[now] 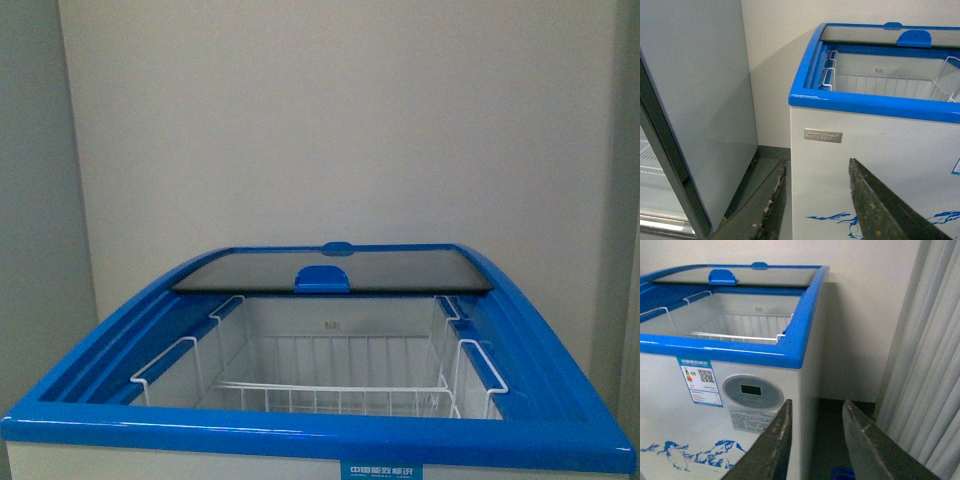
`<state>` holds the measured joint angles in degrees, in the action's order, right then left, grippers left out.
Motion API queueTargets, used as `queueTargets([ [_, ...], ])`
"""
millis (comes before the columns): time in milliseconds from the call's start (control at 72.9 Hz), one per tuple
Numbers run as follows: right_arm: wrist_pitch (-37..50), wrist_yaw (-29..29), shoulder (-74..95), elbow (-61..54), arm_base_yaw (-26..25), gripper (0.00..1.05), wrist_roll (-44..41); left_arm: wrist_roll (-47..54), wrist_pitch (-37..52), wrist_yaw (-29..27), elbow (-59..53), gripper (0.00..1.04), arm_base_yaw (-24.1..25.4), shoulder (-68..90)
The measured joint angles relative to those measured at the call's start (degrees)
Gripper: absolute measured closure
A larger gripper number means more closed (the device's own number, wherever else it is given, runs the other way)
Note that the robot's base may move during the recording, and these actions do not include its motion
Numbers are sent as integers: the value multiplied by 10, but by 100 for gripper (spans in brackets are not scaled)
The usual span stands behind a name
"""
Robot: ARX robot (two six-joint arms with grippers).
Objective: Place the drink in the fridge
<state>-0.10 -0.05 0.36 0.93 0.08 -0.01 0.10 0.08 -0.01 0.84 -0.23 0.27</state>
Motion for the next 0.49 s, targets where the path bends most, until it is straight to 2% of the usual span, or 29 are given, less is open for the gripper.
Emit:
queueTargets([
  [165,0,0,0,0,0,30,0,0,0,0,0,27,0,0],
  [274,0,0,0,0,0,14,0,0,0,0,0,8,0,0],
  [316,0,0,0,0,0,7,0,0,0,0,0,7,0,0],
  [494,0,0,0,0,0,8,0,0,0,0,0,8,0,0],
])
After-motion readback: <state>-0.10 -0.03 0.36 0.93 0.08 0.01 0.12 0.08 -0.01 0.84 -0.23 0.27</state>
